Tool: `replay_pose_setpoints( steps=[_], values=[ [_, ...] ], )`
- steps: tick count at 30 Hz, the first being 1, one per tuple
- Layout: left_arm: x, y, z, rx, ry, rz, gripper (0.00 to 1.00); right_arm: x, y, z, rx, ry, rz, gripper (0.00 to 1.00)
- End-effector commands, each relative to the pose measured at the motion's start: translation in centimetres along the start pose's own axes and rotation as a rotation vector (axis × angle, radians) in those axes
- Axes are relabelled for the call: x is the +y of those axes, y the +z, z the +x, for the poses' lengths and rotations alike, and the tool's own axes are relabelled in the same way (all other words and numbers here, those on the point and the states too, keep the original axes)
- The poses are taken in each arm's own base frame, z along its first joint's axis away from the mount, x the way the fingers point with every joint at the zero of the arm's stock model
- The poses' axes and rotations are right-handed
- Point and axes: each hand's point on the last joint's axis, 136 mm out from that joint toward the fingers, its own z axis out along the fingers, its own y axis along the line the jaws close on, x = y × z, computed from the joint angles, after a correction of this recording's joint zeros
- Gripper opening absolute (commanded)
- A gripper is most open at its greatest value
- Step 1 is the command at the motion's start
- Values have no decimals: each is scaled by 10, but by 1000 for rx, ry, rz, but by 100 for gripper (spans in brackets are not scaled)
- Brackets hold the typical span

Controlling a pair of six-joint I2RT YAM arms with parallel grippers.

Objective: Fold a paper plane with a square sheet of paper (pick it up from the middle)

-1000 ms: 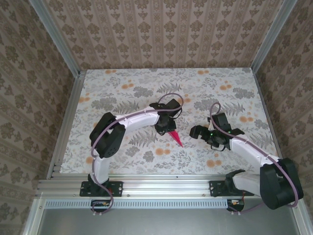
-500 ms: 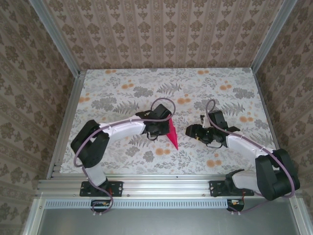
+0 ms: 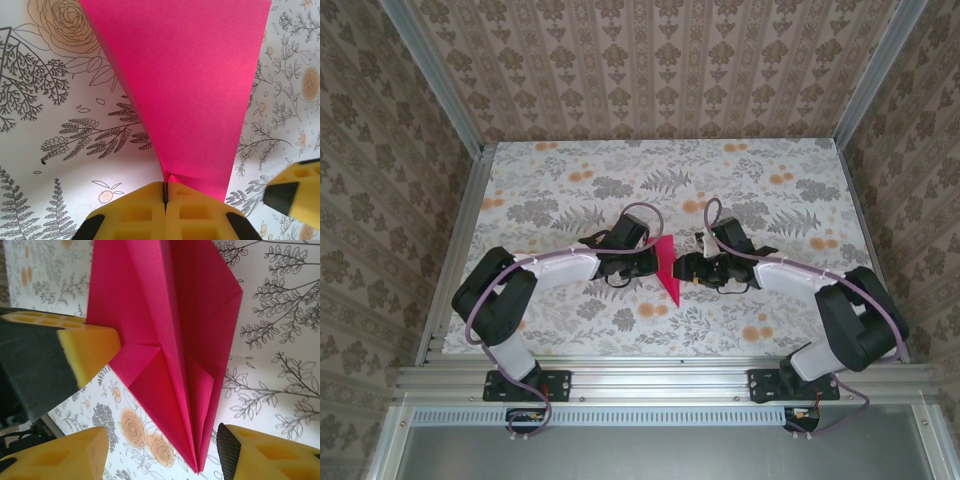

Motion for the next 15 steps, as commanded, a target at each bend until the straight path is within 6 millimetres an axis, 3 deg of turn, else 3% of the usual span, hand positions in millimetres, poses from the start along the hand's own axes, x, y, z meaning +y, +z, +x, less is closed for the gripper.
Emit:
replay_pose_setpoints(
  steps=[1,15],
  values=[
    [-4,-2,-1,-1,28,35,0,9,7,-13,-9,-26,-11,64],
    [1,-2,0,8,12,12,0,9,31,-12,48,-21,-60,71]
  ],
)
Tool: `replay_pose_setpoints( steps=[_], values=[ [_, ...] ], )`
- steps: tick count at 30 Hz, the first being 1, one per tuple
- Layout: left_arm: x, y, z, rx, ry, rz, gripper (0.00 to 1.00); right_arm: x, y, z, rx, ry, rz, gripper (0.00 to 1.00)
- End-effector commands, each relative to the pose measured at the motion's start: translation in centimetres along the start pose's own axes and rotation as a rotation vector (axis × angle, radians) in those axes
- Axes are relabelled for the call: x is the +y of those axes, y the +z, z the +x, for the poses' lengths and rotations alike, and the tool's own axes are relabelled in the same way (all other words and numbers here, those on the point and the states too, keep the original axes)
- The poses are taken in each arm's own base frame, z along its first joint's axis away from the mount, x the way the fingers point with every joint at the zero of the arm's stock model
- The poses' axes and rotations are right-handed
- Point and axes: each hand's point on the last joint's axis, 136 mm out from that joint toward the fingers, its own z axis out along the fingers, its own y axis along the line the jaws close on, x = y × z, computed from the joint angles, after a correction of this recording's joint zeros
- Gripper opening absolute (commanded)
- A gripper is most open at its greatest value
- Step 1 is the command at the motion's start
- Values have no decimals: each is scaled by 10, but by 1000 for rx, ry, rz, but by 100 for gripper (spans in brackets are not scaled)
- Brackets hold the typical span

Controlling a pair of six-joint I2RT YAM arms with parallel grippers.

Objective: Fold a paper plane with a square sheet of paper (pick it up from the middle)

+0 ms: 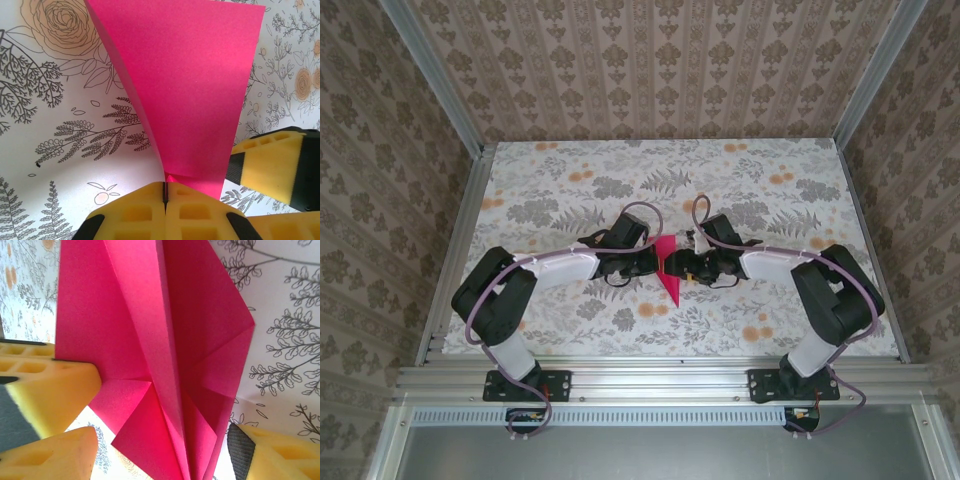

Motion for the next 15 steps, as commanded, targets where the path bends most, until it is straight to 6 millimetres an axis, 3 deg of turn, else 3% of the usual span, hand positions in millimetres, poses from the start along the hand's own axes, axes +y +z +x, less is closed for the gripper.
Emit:
replay_pose_setpoints(
  steps=[1,8,15],
  values=[
    [4,-2,0,4,11,-5,0,13,3,-2,10,-33,-61,71],
    [7,-2,2,11,6,-17,0,20,2,4,26,-66,-98,66],
    [7,-2,1,9,3,-22,0,9,7,12,50,-86,-43,61]
  ],
)
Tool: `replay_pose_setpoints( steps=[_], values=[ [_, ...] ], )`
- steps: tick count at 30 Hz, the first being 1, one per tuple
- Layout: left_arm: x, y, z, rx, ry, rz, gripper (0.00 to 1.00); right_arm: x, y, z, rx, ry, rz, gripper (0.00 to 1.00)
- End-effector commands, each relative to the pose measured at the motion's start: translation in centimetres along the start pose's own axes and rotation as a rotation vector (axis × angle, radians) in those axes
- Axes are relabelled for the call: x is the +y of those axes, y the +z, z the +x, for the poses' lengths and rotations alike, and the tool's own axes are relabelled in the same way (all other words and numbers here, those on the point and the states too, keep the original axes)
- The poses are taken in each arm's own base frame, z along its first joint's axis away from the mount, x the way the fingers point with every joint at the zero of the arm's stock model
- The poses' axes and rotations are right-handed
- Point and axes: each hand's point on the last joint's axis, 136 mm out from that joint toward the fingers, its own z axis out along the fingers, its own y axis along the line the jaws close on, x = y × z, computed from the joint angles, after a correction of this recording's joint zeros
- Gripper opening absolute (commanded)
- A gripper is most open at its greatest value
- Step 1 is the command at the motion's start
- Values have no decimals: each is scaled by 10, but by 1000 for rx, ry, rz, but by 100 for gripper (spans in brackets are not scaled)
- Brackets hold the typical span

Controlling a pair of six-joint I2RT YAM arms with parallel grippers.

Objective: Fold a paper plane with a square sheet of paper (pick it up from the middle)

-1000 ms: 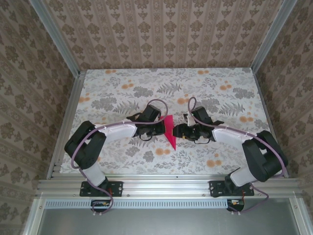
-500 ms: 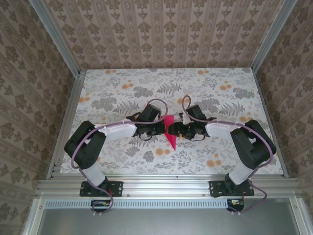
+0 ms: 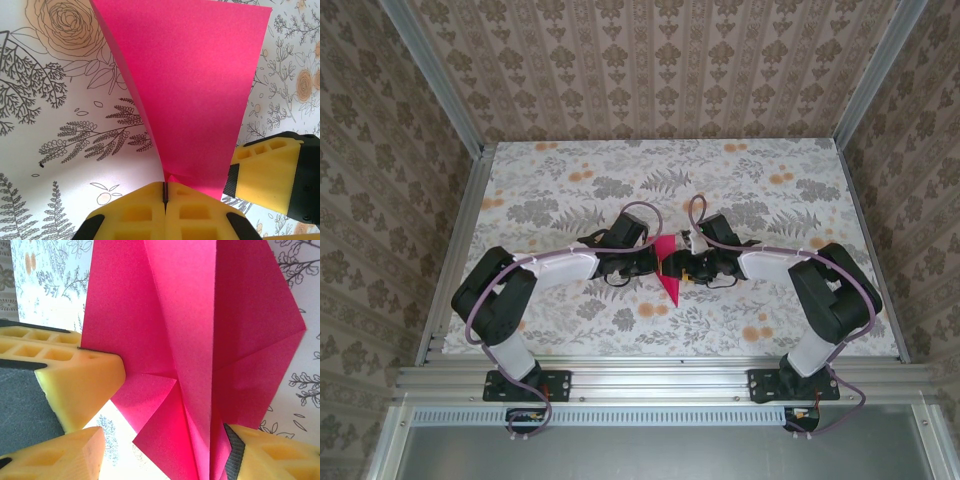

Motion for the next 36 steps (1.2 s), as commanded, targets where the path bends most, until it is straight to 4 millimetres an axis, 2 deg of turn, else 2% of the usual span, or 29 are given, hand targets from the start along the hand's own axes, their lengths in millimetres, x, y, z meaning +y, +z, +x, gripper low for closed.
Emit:
replay_pose_setpoints(
  steps=[1,10,15,27,36],
  values=[
    [6,-2,2,10,7,-20,0,-4,4,10,32,-32,23,59],
    [5,-1,2,14,5,-18,0,-14,8,15,54,-63,95,47],
    [5,-1,2,15,4,-18,0,-17,10,16,63,-75,120,38],
    [5,0,3,22,3,-13,0,-19,16,13,67,-84,149,28],
    [-2,-3,0,6,-6,12,0,-18,7,12,72,-101,189,7]
  ],
)
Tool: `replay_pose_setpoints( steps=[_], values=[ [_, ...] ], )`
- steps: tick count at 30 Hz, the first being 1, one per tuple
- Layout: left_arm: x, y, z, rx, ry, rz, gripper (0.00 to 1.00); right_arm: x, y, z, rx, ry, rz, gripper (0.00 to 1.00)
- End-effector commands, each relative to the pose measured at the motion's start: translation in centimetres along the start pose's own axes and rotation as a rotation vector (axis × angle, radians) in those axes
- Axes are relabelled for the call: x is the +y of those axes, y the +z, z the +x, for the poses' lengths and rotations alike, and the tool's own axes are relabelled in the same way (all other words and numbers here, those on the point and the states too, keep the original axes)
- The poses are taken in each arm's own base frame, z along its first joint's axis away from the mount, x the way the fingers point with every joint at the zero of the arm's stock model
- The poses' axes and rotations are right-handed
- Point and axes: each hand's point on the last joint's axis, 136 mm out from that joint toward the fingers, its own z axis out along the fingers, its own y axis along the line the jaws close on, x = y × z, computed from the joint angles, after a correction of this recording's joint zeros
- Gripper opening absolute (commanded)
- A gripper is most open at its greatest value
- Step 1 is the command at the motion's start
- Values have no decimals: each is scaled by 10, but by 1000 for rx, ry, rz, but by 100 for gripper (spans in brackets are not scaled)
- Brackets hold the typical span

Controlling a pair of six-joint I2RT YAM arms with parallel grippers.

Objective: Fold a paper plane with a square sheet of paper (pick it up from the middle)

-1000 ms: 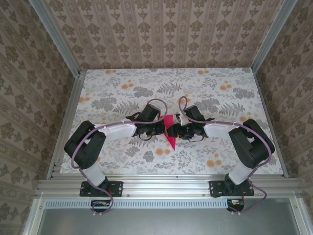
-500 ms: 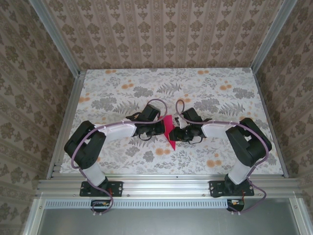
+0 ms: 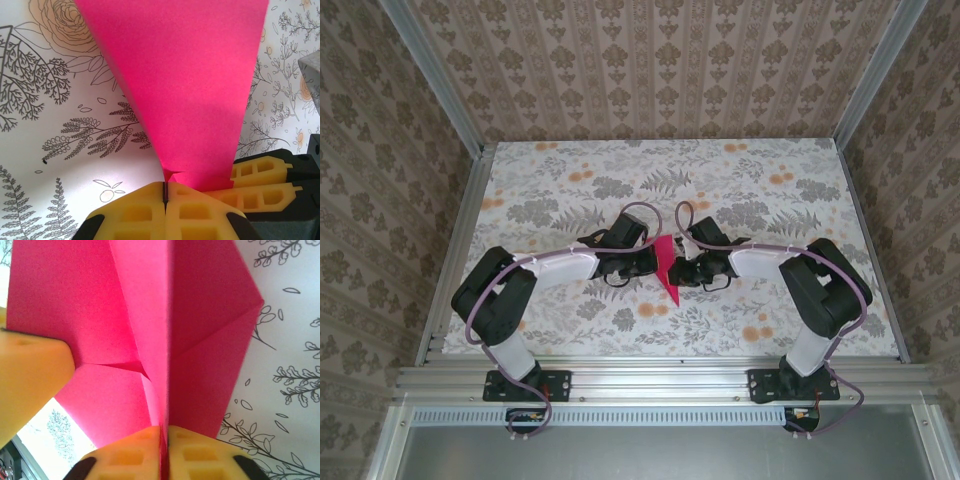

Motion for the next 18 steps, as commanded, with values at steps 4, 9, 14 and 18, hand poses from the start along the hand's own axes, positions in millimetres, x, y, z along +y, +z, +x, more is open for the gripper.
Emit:
replay_pose_setpoints(
  steps=[4,9,14,18],
  values=[
    [-15,-12,-10,-31,1,55,18,-4,-20,-3,-19,-25,101,3],
    [-29,-31,-20,-85,29,73,40,-18,-52,-11,-89,-55,260,0],
    [-25,-52,-27,-155,35,41,65,-39,-89,-22,-142,-79,449,0],
    [-11,-62,-27,-196,27,-19,73,-57,-100,-26,-110,-77,563,1]
  ],
)
